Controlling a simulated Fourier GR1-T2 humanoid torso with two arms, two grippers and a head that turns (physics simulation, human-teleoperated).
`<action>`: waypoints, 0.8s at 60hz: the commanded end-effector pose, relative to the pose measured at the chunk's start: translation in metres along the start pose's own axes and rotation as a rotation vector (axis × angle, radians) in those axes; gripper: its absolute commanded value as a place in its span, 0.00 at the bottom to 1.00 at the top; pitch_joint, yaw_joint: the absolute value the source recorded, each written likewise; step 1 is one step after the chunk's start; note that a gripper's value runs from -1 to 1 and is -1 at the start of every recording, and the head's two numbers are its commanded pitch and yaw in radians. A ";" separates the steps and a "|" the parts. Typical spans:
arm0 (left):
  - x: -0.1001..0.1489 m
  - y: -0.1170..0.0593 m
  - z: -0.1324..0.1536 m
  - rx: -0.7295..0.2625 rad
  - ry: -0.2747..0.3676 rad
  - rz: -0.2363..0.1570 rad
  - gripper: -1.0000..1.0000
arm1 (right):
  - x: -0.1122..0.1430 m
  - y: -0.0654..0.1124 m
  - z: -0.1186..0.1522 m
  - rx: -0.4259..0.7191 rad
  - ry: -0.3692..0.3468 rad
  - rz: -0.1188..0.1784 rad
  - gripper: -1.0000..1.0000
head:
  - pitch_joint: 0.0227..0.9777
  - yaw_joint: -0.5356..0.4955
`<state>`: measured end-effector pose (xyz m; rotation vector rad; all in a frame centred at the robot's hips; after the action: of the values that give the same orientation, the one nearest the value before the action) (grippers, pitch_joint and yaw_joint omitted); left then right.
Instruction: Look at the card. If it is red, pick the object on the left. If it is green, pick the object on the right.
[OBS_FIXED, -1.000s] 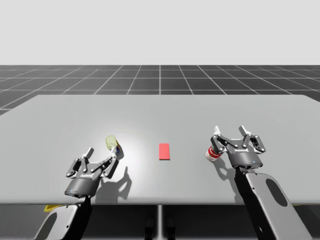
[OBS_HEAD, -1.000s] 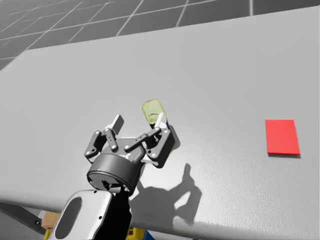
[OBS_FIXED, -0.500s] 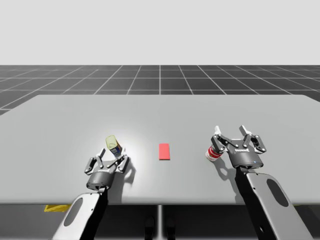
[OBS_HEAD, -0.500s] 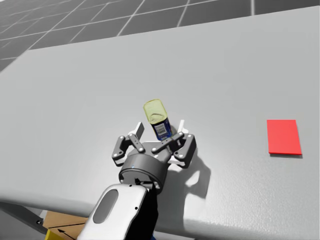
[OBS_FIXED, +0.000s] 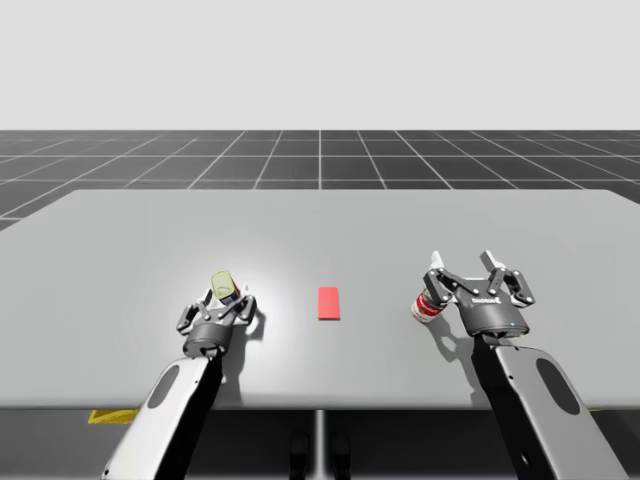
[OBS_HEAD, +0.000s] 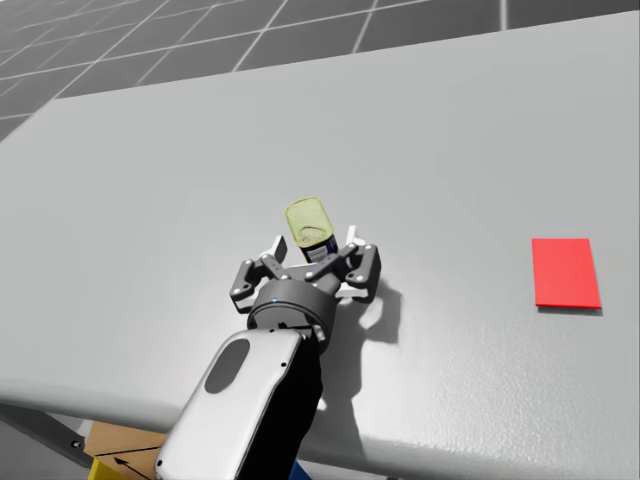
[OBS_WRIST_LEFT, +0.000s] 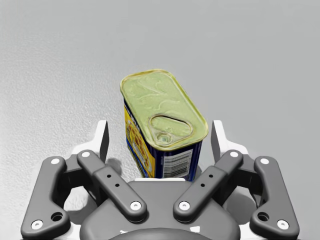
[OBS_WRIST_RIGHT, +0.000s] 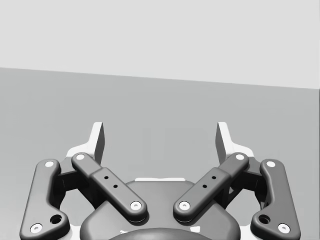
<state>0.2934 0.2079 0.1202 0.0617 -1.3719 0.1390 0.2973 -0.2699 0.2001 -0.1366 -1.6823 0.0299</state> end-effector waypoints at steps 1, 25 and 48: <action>-0.006 0.001 -0.005 0.007 0.021 -0.002 0.54 | 0.001 -0.001 0.000 -0.001 -0.001 -0.001 0.00 | 0.83 0.88; -0.015 -0.002 -0.001 -0.016 0.055 -0.019 0.99 | 0.001 -0.002 0.000 -0.002 -0.003 -0.003 0.00 | 0.76 0.89; -0.018 -0.005 0.001 -0.020 0.054 -0.035 0.99 | 0.001 -0.002 0.001 -0.005 -0.003 -0.002 0.00 | 0.47 0.91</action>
<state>0.2978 0.2056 0.1206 0.1164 -1.3739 0.1636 0.2963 -0.2715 0.2014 -0.1375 -1.6856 0.0250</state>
